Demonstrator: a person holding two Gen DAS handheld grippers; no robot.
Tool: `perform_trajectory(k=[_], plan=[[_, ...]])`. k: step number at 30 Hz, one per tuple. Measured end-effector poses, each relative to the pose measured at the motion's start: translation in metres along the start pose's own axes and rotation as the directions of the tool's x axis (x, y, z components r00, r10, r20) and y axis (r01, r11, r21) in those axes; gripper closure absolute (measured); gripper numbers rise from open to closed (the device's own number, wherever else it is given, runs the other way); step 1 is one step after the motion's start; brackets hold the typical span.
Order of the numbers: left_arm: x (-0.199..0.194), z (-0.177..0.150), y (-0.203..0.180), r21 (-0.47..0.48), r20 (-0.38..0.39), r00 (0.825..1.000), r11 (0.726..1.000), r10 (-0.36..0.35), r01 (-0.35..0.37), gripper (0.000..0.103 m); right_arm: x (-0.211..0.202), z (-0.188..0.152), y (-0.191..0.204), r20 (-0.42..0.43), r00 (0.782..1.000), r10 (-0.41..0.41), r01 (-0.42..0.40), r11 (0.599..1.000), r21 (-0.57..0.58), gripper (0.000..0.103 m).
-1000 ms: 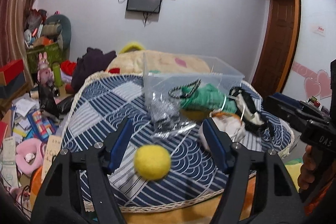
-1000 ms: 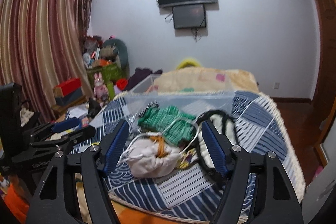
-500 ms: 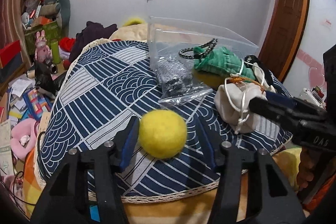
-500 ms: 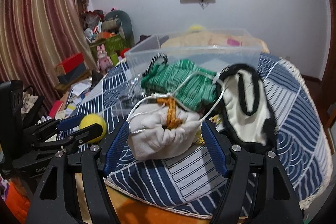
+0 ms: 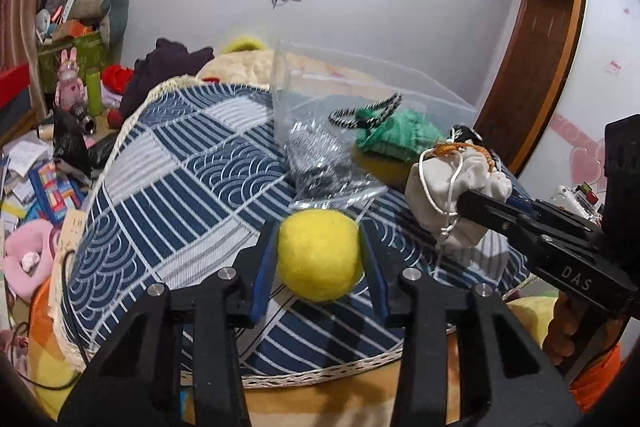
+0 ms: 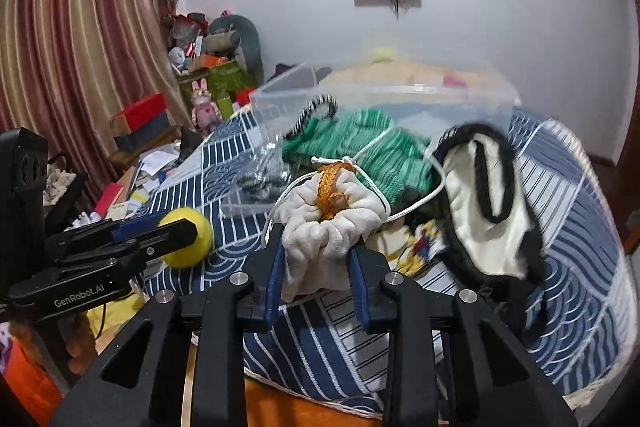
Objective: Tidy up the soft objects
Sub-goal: 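Grasp the white drawstring pouch with the right tool while the left tool grasps the yellow felt ball, then lower the pouch into the clear box with the right tool while the left tool drops the ball in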
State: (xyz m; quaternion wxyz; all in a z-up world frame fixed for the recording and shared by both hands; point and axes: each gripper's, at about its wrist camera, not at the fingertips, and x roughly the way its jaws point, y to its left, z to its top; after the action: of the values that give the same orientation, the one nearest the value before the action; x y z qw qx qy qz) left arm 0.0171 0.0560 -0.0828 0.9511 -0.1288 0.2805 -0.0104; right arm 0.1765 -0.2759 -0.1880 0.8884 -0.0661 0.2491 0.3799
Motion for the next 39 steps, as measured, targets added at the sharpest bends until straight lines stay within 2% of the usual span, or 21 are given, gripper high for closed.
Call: perform_trajectory(k=[6, 14, 22, 27, 31, 39], plan=[[-0.015, 0.017, -0.014, 0.050, 0.069, 0.997, 0.999, 0.016, -0.019, 0.063, -0.022, 0.014, 0.001, 0.080, 0.997, -0.014, 0.016, 1.000, -0.022, 0.077], [-0.025, 0.061, -0.025, 0.070, 0.174, 0.985, 0.997, 0.011, -0.024, 0.063, -0.052, 0.044, -0.007, 0.194, 0.978, -0.077, 0.087, 0.995, -0.042, 0.077], [-0.017, 0.106, -0.031, 0.100, 0.229, 0.973, 0.994, 0.010, -0.034, 0.063, -0.051, 0.085, -0.017, 0.254, 0.956, -0.144, 0.163, 0.985, -0.055, 0.077], [0.003, 0.130, -0.026, 0.094, 0.220, 0.975, 0.995, 0.014, -0.035, 0.063, -0.039, 0.105, -0.023, 0.261, 0.950, -0.173, 0.197, 0.978, -0.069, 0.077], [0.028, 0.145, -0.025, 0.093, 0.181, 0.983, 0.995, 0.022, -0.040, 0.063, -0.027, 0.114, -0.025, 0.257, 0.947, -0.194, 0.221, 0.972, -0.082, 0.077], [0.082, 0.162, -0.021, 0.120, 0.062, 0.997, 0.991, 0.051, -0.058, 0.063, 0.011, 0.123, -0.038, 0.166, 0.964, -0.206, 0.225, 0.969, -0.105, 0.077]])
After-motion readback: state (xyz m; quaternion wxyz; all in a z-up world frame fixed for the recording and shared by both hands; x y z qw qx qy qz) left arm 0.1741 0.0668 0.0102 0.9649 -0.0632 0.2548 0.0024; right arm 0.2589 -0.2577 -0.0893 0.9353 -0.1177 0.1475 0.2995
